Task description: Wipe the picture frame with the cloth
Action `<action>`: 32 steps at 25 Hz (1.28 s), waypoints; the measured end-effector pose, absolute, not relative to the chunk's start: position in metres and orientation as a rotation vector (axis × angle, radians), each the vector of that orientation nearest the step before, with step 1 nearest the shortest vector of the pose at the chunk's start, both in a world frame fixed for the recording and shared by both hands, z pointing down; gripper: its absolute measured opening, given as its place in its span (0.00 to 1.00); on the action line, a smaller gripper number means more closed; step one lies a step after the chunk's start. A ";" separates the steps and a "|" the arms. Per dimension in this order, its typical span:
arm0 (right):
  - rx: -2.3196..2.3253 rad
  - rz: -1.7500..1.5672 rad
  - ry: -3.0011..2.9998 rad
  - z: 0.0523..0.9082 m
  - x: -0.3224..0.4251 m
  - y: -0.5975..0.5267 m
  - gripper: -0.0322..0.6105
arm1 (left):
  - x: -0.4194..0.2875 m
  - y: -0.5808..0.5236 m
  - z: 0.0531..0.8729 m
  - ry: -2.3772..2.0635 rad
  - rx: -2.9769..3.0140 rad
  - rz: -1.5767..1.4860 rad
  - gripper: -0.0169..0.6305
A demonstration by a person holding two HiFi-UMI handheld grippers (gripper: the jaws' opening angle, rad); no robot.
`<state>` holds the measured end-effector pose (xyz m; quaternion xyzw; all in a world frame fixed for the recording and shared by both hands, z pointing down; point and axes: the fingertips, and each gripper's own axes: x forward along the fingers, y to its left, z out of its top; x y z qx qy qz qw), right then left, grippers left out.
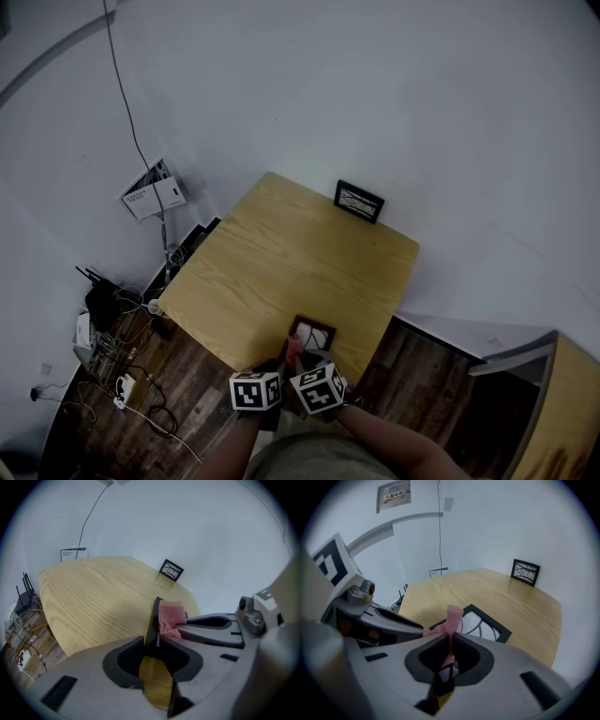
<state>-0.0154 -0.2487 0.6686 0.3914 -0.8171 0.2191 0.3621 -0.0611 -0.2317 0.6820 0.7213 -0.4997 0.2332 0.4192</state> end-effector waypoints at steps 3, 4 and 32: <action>0.994 0.534 -2.093 0.673 -0.014 -0.247 0.08 | -0.061 -0.231 0.683 -1.257 1.807 0.588 0.17; 0.991 0.526 -2.088 0.674 -0.014 -0.248 0.08 | -0.062 -0.231 0.683 -1.260 1.807 0.588 0.17; 1.173 0.573 -2.059 0.659 0.021 -0.239 0.08 | -0.063 -0.230 0.682 -1.252 1.852 0.506 0.17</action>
